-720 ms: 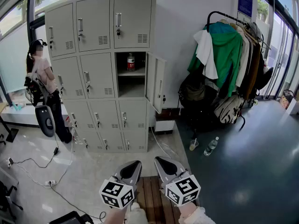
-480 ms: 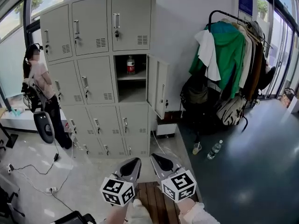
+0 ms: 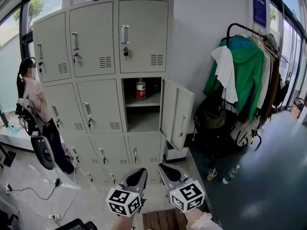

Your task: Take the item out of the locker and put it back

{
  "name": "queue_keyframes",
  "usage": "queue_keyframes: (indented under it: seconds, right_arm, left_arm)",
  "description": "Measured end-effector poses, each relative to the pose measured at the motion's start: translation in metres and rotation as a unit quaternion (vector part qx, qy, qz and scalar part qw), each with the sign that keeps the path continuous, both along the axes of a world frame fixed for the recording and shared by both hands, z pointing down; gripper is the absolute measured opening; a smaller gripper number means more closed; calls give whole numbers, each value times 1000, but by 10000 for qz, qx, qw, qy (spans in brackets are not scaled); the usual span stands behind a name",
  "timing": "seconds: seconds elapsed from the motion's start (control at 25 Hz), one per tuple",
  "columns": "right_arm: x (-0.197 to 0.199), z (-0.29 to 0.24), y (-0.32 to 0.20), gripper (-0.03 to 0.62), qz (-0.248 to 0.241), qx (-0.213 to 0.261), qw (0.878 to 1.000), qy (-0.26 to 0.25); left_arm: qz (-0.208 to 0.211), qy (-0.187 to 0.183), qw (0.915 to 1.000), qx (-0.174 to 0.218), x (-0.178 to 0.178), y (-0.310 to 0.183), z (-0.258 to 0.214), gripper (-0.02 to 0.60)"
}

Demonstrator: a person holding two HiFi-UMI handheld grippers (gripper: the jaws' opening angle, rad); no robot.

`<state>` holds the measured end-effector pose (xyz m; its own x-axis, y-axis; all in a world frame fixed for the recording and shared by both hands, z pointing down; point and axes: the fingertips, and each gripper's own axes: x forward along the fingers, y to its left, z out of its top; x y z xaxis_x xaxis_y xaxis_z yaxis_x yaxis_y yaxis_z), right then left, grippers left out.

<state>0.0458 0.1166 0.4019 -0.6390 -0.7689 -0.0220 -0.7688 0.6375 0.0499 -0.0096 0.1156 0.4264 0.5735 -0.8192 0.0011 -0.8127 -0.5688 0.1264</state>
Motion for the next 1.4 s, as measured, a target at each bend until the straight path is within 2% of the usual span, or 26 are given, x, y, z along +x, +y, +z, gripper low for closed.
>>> queue_keyframes:
  seconds: [0.28,0.48,0.72,1.0,1.24,1.4]
  right_arm:
    - [-19,6,-76,-3,70,-183,9998,-14]
    - [-34,16,-129,-3,-81,-309,9995,16]
    - [-53,14,-202,-3,-288,-202,9994,60]
    - [-60,-13,-286,3,-401,-13,9992,9]
    - [-64,-17,-335,12,-518,106,9985,118]
    - [-60,-11,-360,44,-503,79,9986,134]
  left_arm:
    - [72,-85,9998,-189,-23,-75,6,8]
    - [77,-93,9994,-321,-29,-121,16,8]
    - [-195,-95,9995,-248,-47,-190,13,8]
    - [-311,-126,9994,-37,-50,-265,-11,8]
    - [-521,-160,9984,175,-49,-318,-23,8]
    - [-569,-63,9983,109,-44,-340,-18,6]
